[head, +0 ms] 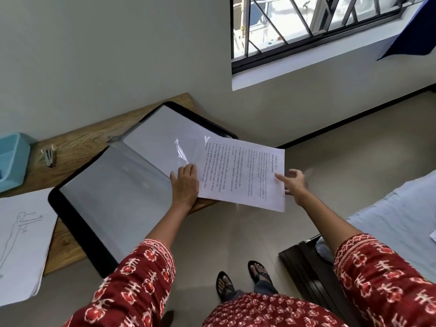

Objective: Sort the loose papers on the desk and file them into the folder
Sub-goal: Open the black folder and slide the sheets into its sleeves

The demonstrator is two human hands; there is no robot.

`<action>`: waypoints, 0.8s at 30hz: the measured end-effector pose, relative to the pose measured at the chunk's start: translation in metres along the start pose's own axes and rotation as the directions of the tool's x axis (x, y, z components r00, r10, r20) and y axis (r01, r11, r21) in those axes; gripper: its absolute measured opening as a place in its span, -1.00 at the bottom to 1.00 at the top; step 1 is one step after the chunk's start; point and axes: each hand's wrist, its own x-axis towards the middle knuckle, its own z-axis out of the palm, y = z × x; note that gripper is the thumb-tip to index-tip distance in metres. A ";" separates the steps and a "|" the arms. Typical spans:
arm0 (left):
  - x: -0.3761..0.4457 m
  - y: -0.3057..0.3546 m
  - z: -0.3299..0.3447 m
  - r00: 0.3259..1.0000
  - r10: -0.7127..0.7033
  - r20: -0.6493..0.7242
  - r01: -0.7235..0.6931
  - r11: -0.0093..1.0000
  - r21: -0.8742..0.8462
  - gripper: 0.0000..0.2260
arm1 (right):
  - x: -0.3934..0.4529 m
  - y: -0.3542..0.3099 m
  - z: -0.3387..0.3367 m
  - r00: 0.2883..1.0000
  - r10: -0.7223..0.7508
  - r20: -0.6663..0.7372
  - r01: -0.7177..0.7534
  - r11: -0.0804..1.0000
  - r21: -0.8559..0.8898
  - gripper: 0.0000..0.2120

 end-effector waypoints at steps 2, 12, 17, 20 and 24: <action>-0.001 0.002 0.000 1.000 0.001 0.002 -0.001 1.000 -0.012 -0.72 | 0.002 0.004 0.006 0.976 -0.192 -0.102 0.143 0.921 -0.362 -0.25; 0.003 -0.003 -0.005 0.999 0.045 -0.004 -0.045 0.999 0.027 -0.70 | -0.063 -0.017 0.131 0.228 -0.644 0.731 0.936 -0.062 -0.347 -0.41; 0.012 -0.013 -0.011 0.996 0.085 0.004 -0.085 0.996 -0.039 -0.76 | -0.061 -0.008 0.148 0.074 -0.585 0.807 0.911 -0.289 -0.293 -0.48; 0.018 -0.022 -0.015 0.998 0.056 -0.004 -0.056 0.964 -0.262 -0.83 | -0.056 -0.011 0.142 0.039 -0.674 0.738 0.930 -0.246 -0.274 -0.60; 0.024 -0.021 -0.028 0.997 0.058 0.042 -0.035 0.908 -0.417 -0.79 | -0.057 -0.019 0.147 0.012 -0.712 0.702 0.898 -0.301 -0.321 -0.65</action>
